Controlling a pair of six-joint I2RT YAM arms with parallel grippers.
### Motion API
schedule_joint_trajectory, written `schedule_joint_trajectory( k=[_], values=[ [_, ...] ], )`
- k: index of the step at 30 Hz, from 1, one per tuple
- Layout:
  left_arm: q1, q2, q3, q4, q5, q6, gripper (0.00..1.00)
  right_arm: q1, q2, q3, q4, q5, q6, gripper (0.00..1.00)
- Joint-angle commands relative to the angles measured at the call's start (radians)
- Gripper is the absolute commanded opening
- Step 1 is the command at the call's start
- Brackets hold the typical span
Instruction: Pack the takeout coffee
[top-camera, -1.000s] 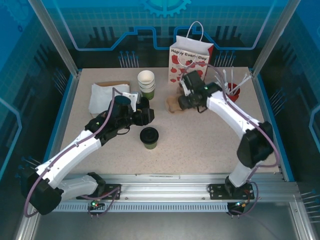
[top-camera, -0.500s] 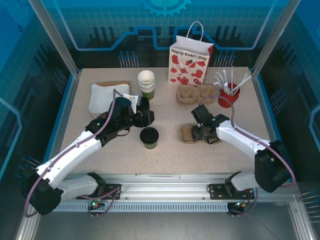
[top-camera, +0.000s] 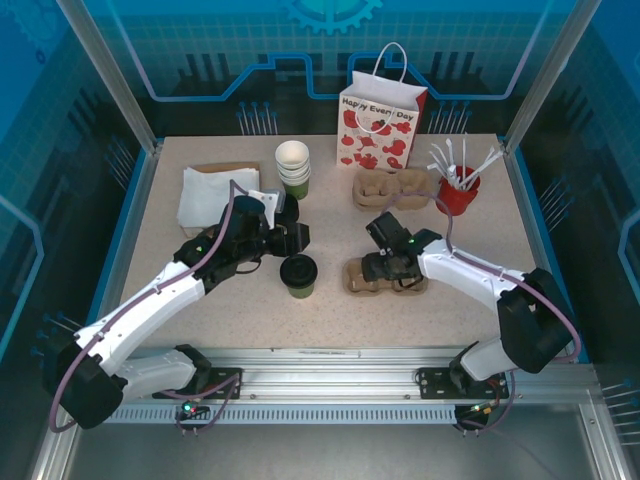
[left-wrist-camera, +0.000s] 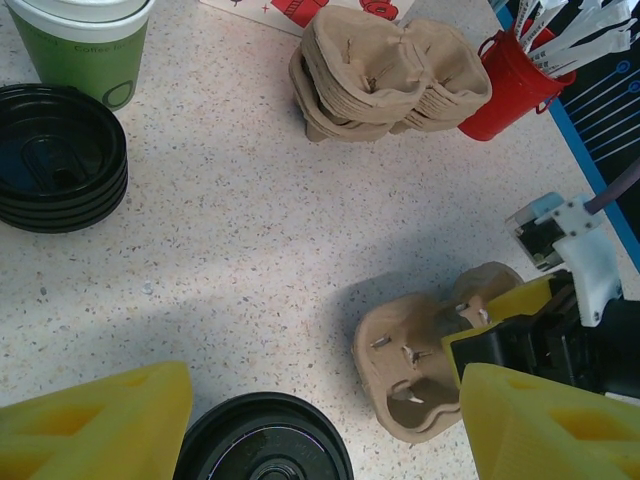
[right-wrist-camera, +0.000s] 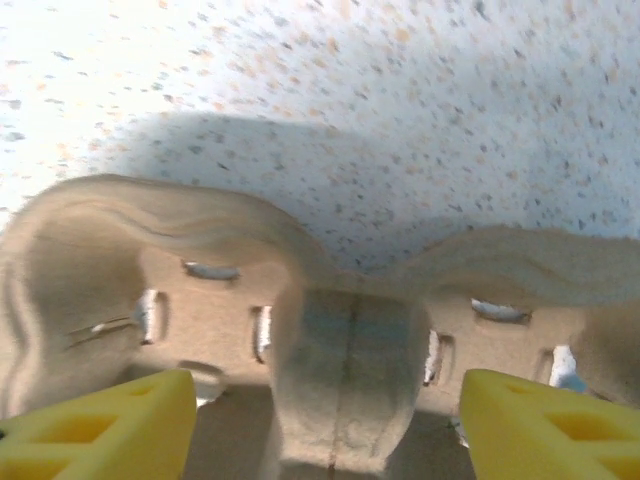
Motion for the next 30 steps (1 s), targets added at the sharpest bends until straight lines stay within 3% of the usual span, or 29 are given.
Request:
schedule_joint_trajectory(
  k=[1,7,14,25,30],
  values=[
    [-0.007,-0.008,-0.009,0.009,0.015,0.002,0.73,-0.065,-0.03,0.061,-0.055,-0.07,-0.104,0.77],
    [-0.008,-0.007,-0.007,0.006,0.015,0.004,0.73,-0.275,0.103,0.137,-0.043,-0.264,-0.258,0.89],
    [-0.008,-0.006,-0.002,-0.006,0.008,0.006,0.73,-0.44,0.216,0.153,-0.04,-0.451,-0.293,0.94],
    [-0.009,0.004,0.0,-0.016,-0.002,0.019,0.73,-0.437,0.001,-0.137,0.117,-0.715,-0.122,0.94],
    [-0.008,0.012,-0.003,-0.007,0.001,0.018,0.73,-0.356,-0.078,-0.227,0.213,-0.713,0.007,0.95]
  ],
)
